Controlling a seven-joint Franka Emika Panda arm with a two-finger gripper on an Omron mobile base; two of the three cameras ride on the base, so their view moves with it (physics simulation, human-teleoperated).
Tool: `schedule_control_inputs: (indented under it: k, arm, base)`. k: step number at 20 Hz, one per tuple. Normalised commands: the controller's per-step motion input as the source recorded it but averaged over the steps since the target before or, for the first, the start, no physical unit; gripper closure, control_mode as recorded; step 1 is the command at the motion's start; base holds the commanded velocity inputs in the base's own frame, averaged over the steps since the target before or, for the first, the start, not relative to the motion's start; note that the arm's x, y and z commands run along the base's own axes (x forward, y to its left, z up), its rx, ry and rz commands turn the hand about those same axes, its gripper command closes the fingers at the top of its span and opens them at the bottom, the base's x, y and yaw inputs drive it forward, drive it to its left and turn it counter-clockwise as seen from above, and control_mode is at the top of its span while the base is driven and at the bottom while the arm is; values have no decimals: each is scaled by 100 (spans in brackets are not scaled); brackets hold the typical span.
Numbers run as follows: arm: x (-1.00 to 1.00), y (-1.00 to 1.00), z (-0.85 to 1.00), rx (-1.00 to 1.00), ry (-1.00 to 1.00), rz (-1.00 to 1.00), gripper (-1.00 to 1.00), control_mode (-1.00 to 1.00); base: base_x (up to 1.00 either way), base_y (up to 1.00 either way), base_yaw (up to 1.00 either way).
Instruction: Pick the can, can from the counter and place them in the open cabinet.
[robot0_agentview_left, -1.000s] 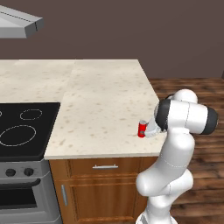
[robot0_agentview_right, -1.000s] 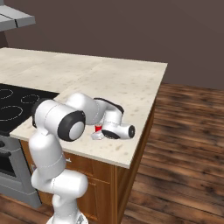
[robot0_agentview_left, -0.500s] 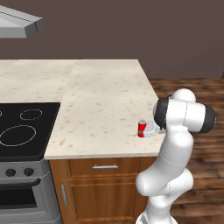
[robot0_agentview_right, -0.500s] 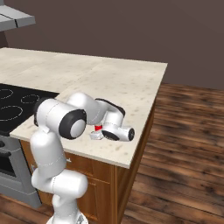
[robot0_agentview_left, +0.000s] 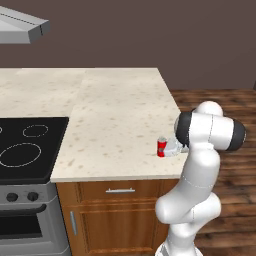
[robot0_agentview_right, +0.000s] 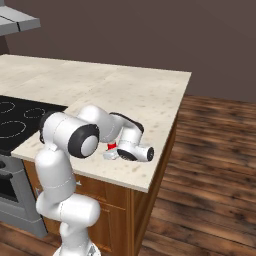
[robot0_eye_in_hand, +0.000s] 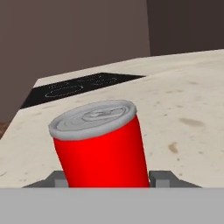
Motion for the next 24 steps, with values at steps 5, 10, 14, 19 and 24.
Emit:
schedule_control_inputs:
  k: [5, 10, 14, 19, 24]
  arm:
    - [-21, -10, 32, 8, 0, 0, 100, -100]
    - [-41, -20, 57, 4, -2, 0, 100, -100]
    - [-54, -27, 47, -1, -4, 0, 100, -100]
    - [-56, -30, 50, -11, -2, 1, 100, -100]
    - [-61, -19, 50, -6, 0, 0, 100, -100]
  base:
    - [0, 0, 0]
    - [0, 0, 0]
    - [0, 0, 0]
    - [0, 0, 0]
    - [0, 0, 0]
